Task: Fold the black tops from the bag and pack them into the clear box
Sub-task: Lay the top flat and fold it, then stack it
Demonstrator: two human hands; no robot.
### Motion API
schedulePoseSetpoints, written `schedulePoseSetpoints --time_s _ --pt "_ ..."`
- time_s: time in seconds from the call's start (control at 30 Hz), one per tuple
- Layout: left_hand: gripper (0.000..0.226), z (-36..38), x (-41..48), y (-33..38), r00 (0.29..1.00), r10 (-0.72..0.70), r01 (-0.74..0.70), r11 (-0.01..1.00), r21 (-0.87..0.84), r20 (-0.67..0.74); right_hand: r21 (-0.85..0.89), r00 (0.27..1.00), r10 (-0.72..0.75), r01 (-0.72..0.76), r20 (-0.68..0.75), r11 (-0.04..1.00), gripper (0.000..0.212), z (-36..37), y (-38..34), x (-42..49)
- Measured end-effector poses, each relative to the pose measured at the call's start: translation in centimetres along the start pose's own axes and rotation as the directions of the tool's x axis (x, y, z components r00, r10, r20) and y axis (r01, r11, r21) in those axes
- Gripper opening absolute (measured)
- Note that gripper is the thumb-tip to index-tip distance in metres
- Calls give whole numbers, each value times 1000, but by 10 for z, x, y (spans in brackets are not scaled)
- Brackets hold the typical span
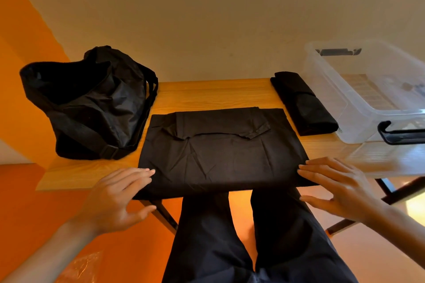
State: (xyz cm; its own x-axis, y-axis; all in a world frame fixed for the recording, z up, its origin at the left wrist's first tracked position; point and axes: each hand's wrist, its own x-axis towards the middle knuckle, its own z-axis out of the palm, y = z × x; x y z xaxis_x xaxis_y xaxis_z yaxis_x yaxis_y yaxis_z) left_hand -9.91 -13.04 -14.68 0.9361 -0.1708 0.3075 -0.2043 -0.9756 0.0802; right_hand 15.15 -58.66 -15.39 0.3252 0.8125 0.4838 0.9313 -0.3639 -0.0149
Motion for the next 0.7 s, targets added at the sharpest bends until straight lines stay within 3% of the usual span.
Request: schedulePoseSetpoints --time_s 0.1,0.23,0.3,0.37,0.5,0.6,0.7 --pt "67 -3 46 14 990 -141 137 985 -108 -30 99 983 178 -182 52 978 61 9 -10 39" --pt "81 24 111 2 911 -372 371 928 41 180 44 841 467 -496 273 867 80 47 -8 103" --pt "86 32 121 -11 832 -472 459 881 118 289 -78 747 529 -547 403 833 90 63 -2 116" --pt "90 37 114 -21 769 -539 522 840 149 343 -160 699 563 -556 440 815 95 69 3 115" --pt "91 39 101 -25 742 -580 566 811 149 337 -253 649 617 -570 446 782 101 67 9 108" --pt "93 39 106 -24 765 -583 573 810 125 274 -318 729 597 -509 334 800 102 68 -7 124" --pt "94 41 116 -27 802 -564 564 823 62 196 -222 828 476 -425 298 878 93 72 -43 163"
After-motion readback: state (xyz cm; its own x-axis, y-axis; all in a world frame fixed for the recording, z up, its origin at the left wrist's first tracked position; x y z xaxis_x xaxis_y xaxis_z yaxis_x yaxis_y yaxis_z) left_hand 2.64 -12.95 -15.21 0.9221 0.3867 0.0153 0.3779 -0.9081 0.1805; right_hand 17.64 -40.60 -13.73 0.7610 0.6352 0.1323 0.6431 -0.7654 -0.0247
